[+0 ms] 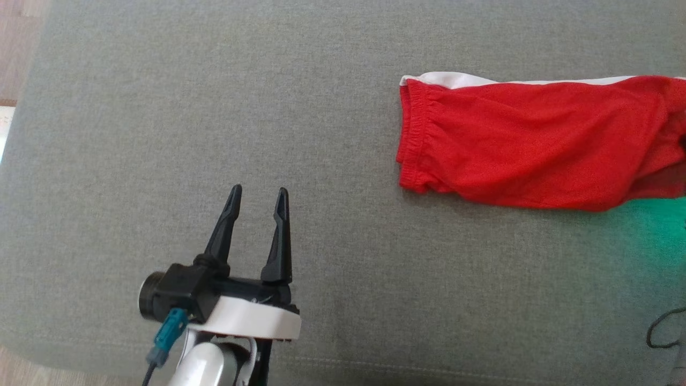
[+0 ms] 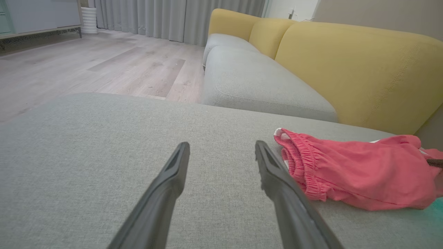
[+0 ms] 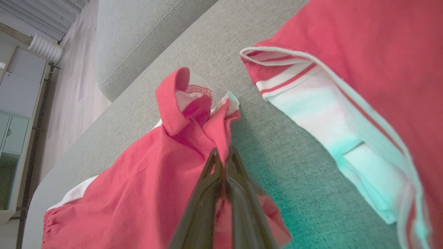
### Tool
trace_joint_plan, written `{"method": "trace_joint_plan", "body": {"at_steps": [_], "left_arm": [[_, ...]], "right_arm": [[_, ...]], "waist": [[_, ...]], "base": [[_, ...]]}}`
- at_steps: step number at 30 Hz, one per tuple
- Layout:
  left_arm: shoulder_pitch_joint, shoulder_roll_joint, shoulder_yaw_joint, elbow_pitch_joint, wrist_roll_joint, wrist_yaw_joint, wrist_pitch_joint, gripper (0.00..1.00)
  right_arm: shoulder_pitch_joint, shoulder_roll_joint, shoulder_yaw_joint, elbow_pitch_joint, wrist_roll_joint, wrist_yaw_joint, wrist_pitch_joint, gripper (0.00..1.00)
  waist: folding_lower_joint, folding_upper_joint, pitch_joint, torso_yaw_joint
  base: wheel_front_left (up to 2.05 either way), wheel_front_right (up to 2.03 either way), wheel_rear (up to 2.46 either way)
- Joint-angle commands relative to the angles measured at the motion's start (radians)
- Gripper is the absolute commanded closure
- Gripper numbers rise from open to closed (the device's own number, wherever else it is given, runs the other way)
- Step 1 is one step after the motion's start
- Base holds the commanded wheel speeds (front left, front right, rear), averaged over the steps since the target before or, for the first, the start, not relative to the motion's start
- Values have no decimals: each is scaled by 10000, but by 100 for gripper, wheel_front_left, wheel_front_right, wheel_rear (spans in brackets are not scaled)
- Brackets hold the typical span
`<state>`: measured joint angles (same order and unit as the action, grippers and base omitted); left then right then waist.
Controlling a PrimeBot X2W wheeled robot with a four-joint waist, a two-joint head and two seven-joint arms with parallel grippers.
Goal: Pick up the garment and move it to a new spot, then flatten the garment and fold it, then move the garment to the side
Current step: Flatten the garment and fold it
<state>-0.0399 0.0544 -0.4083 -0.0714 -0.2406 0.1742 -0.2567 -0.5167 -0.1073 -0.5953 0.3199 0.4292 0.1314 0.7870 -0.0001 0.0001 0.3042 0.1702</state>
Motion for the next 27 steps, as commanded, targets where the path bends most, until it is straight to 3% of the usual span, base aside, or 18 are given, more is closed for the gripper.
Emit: {"method": "trace_joint_plan", "body": {"at_steps": [1, 4, 10, 18, 27], "left_arm": [[39, -35, 293, -296, -16, -84, -51, 0], [0, -37, 232, -292, -78, -70, -51, 0], [-160, -39, 60, -229, -295, -36, -51, 0], [-405, -40, -152, -235, -740, 120, -51, 0], [-499, -41, -581, -90, -1110, 282, -51, 0]], "right_arm": [[-127, -127, 255, -408, -22, -7, -117, 100], [-173, -201, 485, -508, 3, -7, -196, 100], [-202, -472, 1907, -1316, 464, -7, -35, 100], [313, -241, 4997, -2960, 1043, -7, 1235, 100], [285, 495, 6542, -2436, 1015, -7, 951, 100]], "waist": [[1, -1, 51, 6], [1, -1, 109, 30], [1, -1, 184, 261], [1, -1, 231, 752], [1, -1, 78, 1460]], "base": [[0, 0, 0], [0, 0, 0], [0, 0, 0], [0, 0, 0], [0, 0, 0]]}}
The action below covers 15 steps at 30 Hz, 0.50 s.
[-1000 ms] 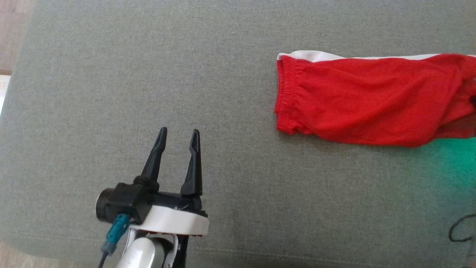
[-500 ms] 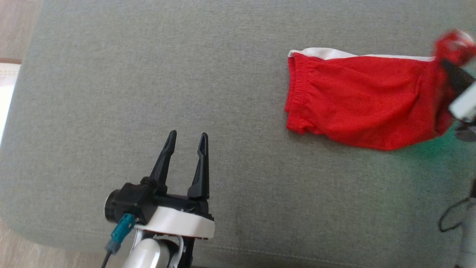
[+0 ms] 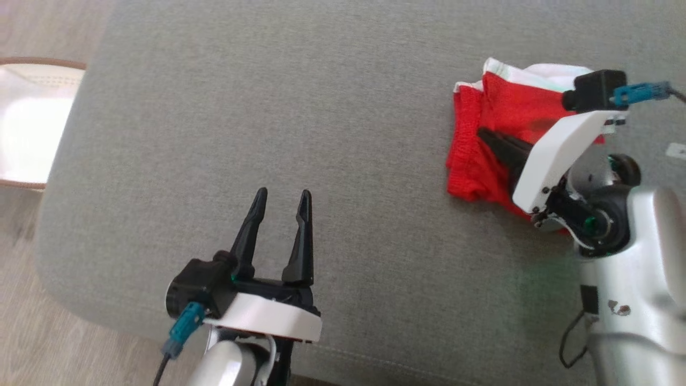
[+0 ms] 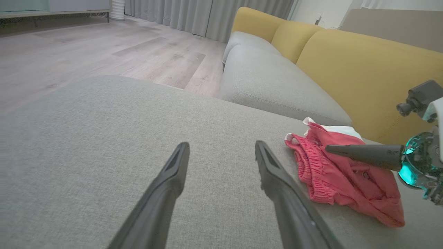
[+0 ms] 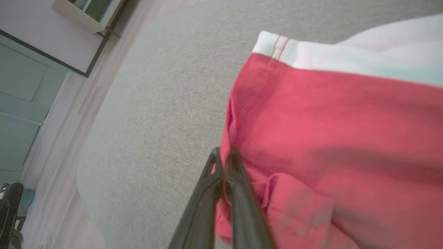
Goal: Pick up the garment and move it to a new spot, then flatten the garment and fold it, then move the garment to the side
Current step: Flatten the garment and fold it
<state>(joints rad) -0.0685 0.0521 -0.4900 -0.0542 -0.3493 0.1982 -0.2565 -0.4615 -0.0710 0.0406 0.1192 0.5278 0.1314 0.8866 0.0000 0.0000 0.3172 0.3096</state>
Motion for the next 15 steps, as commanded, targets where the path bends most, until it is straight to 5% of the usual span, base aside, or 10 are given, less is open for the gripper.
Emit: {"method": "trace_joint_plan", "body": {"at_steps": [1, 15], "left_arm": [[-195, -18, 221, -241, -41, 60, -53, 0], [-56, -18, 117, 101, -10, -10, -53, 0]], "right_arm": [[-284, 163, 247, -343, 75, -7, -127, 100], [-956, 206, 1380, 1604, 1611, -7, -1901, 100]], "waist": [[0, 0, -88, 116], [0, 0, -390, 70]], "base": [[0, 0, 0], [0, 0, 0]]}}
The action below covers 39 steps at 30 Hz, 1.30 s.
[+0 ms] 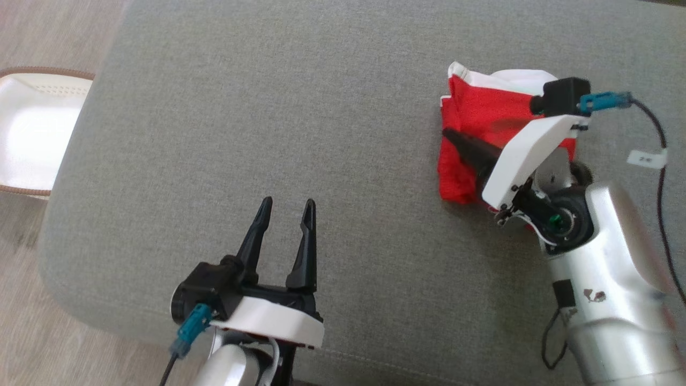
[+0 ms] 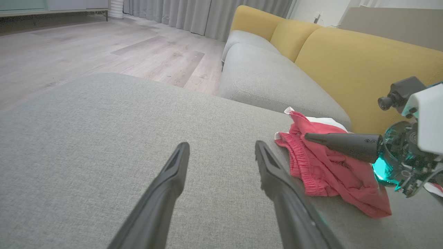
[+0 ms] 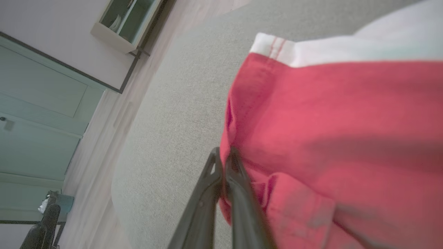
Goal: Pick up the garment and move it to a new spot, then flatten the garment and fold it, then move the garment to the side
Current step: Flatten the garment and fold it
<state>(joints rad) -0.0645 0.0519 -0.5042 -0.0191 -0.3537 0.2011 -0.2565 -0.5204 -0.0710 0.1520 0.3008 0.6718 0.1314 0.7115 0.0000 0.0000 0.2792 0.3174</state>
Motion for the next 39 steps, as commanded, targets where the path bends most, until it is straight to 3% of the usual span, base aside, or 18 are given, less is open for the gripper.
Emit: {"method": "trace_joint_plan", "body": {"at_steps": [1, 3, 4, 5, 6, 7, 11, 16, 20, 27, 36, 37, 39], "left_arm": [[-108, -16, 243, -233, 30, -46, -53, 0], [-113, -16, 237, -209, 21, -56, -53, 0], [-107, -16, 241, -188, 16, -62, -53, 0], [-101, -16, 250, -165, 21, -66, -53, 0], [-96, -16, 266, -146, 31, -70, -53, 0], [-88, -16, 287, -124, 50, -74, -53, 0], [-52, -16, 381, 2, 178, -105, -53, 0], [56, -16, 620, 48, 320, -109, -53, 0], [263, -16, 938, 34, 474, -137, -53, 0], [588, -16, 1409, 29, 708, -267, -53, 0], [933, -16, 1778, -88, 954, -314, -53, 0], [951, -16, 1813, -106, 1001, -313, -53, 0], [944, -16, 1843, -162, 1047, -324, -53, 0]], "right_arm": [[-384, 206, 353, -36, 356, -7, -238, 100], [-413, 207, 534, 302, 781, -7, -433, 100], [-418, 207, 649, 439, 1056, -7, -538, 87], [-425, 207, 735, 559, 1325, -7, -709, 59], [-433, 207, 826, 654, 1563, -7, -926, 10], [-431, 207, 943, 745, 1841, -7, -1118, 0], [-337, 207, 1417, 936, 2842, -7, -1957, 0], [9, 207, 1745, 627, 3258, -7, -2542, 0], [583, 162, 1602, -318, 2106, -7, -3137, 0], [2331, -891, 612, -2425, -596, -7, -4274, 0], [3795, -1563, -481, -2515, -2706, -7, -5875, 0], [3821, -1586, -478, -2435, -2832, -7, -5965, 7], [3743, -1642, -357, -2305, -2978, -7, -6016, 100]], "waist": [[0, 0, -19, -7], [0, 0, -33, -17], [0, 0, -41, -27], [0, 0, -54, -39], [0, 0, -71, -53], [0, 0, -93, -76], [0, 0, -298, -211], [0, 0, -572, -433], [0, 0, -834, -752], [0, 0, -1273, -1215], [0, 0, -1647, -1450], [0, 0, -1635, -1455], [0, 0, -1542, -1434]], "base": [[0, 0, 0], [0, 0, 0], [0, 0, 0], [0, 0, 0], [0, 0, 0], [0, 0, 0], [0, 0, 0], [0, 0, 0], [0, 0, 0], [0, 0, 0], [0, 0, 0], [0, 0, 0], [0, 0, 0]]}}
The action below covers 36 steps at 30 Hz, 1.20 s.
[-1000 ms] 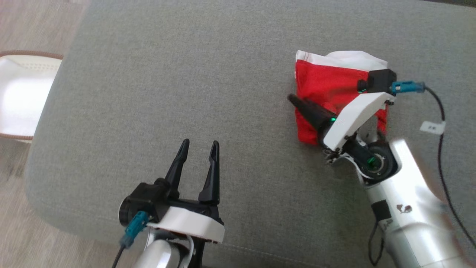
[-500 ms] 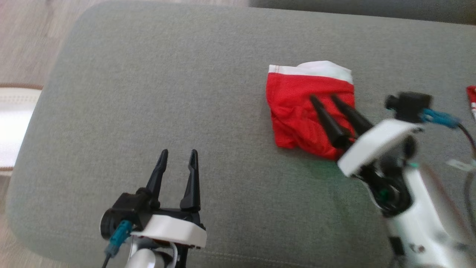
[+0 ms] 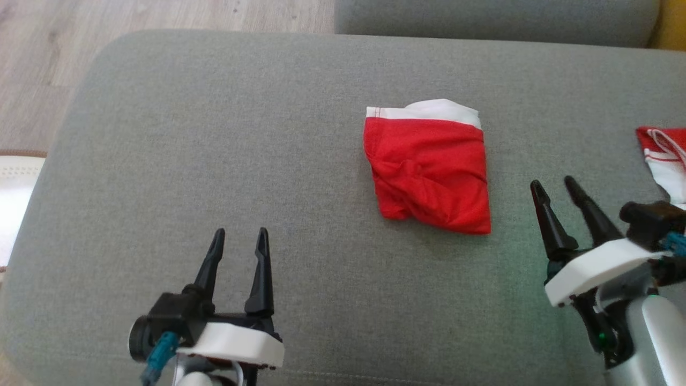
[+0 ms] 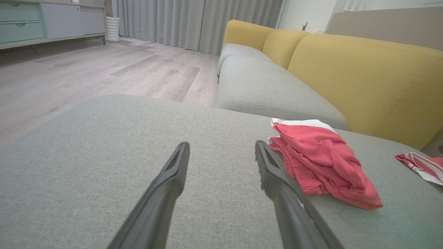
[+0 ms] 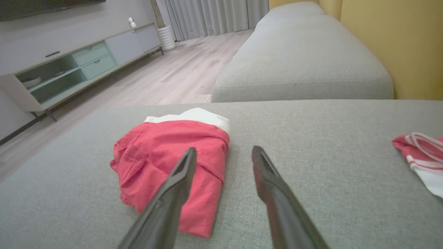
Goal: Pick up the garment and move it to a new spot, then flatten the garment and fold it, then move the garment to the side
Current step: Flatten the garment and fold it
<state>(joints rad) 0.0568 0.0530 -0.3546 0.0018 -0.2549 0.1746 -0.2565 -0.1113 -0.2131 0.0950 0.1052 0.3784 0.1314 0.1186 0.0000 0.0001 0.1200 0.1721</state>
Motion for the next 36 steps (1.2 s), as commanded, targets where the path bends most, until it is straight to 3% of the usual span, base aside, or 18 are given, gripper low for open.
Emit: {"method": "trace_joint_plan", "body": {"at_steps": [1, 6, 16, 27, 36], "left_arm": [[-298, -28, 353, -404, 80, -64, -53, 0], [-572, -28, 322, -525, 142, -74, -53, 0], [-1067, -28, 67, -414, -49, 90, -53, 0], [-986, -28, 85, -405, -164, 192, -53, 0], [-898, -28, 82, -360, -201, 208, -53, 0]], "right_arm": [[-453, -240, 305, -303, -57, -7, -87, 100], [-1448, -316, 1000, 309, -247, -7, 256, 100], [-2965, -213, 2706, 3068, -833, -7, 466, 100], [-3031, -7, 5017, 3182, 27, -7, 280, 100], [-3145, 219, 6201, 3452, 109, -7, 0, 100]], "waist": [[0, -1, 124, 42], [0, -1, 718, 233], [0, -1, 1281, 732], [0, -1, 967, 748], [0, -1, 676, 623]], "base": [[0, 0, 0], [0, 0, 0], [0, 0, 0], [0, 0, 0], [0, 0, 0]]}}
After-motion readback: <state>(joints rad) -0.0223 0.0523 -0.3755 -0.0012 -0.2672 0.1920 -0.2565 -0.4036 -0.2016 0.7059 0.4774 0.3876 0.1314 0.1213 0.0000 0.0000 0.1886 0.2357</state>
